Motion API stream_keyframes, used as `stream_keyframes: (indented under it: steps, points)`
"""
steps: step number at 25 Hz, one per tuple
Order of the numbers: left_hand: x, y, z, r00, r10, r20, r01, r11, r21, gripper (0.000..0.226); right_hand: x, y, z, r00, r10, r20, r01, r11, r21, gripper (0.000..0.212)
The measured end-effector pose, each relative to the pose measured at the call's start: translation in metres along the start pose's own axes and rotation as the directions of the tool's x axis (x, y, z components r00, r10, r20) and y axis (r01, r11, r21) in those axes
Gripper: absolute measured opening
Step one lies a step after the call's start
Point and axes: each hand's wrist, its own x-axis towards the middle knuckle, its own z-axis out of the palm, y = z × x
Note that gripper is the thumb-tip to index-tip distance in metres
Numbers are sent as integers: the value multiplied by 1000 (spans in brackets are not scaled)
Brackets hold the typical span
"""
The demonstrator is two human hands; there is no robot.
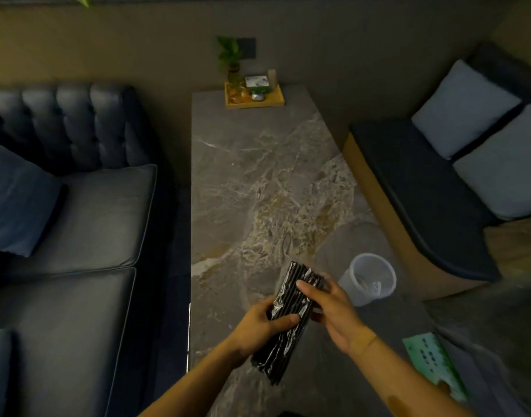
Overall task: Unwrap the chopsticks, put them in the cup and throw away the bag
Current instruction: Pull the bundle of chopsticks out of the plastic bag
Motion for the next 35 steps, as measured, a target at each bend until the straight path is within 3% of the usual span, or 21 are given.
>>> stream_keyframes:
  steps: [5,11,14,16,18,22,27,31,33,35]
  points:
    - [-1,-8,27,993,114,-16,-114,992,-57,30,-33,20,-10,989,131,71,-133,991,27,42]
    - [-6,-26,63,998,58,16,-57,996,-71,35,-52,20,-31,999,-37,26,36,999,38,32]
    - [-5,-17,75,999,14,42,-18,996,86,37,-58,13,-51,995,-99,16,100,992,-78,31]
    - [-2,-5,75,1000,24,18,-27,987,158,56,-64,4,-73,991,-122,60,131,976,-175,30]
    - [3,8,77,999,31,-12,-30,996,81,58,-69,-5,-99,982,-105,160,146,951,-273,28]
    - [19,30,117,996,78,46,-66,976,-209,36,-75,-18,-141,953,-64,297,181,905,-386,37]
    - [36,39,166,971,164,-173,-213,924,-318,24,-82,-22,-182,941,-27,338,178,888,-424,41]
    - [42,41,191,936,136,-325,-258,892,-370,33,-88,-22,-199,956,-92,279,218,859,-464,38]
    - [42,29,204,871,66,-487,-224,935,-274,62,-91,-22,-201,959,-225,172,283,745,-603,40]
    - [32,10,223,847,63,-527,-150,981,-123,72,-93,-22,-200,919,-377,114,320,547,-773,47]
